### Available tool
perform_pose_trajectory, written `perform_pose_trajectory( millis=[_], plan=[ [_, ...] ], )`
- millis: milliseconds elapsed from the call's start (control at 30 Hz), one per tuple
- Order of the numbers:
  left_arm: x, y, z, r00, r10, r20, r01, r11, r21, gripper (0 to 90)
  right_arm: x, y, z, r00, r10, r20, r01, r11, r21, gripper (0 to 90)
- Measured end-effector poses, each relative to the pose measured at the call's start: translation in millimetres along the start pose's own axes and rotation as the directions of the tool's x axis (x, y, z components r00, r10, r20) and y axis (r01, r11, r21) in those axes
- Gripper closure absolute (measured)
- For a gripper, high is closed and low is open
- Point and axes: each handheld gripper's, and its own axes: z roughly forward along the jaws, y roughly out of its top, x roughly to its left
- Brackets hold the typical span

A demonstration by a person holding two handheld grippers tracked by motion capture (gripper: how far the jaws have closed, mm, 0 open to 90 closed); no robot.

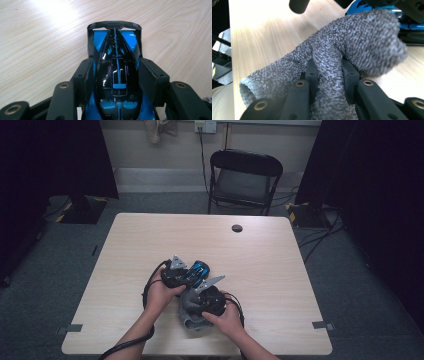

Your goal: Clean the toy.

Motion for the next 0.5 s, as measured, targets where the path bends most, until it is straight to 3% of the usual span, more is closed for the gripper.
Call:
perform_pose_trajectory(
  millis=[233, 500],
  plan=[
    [-0.2, -1.9, 0.2, 0.9999, -0.013, 0.009, 0.013, 0.9998, -0.014, 47.3, -4.7, -3.3, -17.9, 0.9994, 0.02, 0.029, -0.02, 1.0, 0.007, 73.0],
    [0.0, -1.3, 0.4, 0.9998, -0.015, 0.011, 0.015, 0.9998, -0.013, 47.3, -30.0, -1.1, -46.8, 0.9917, 0.051, 0.118, -0.049, 0.999, -0.02, 72.9]
  ],
)
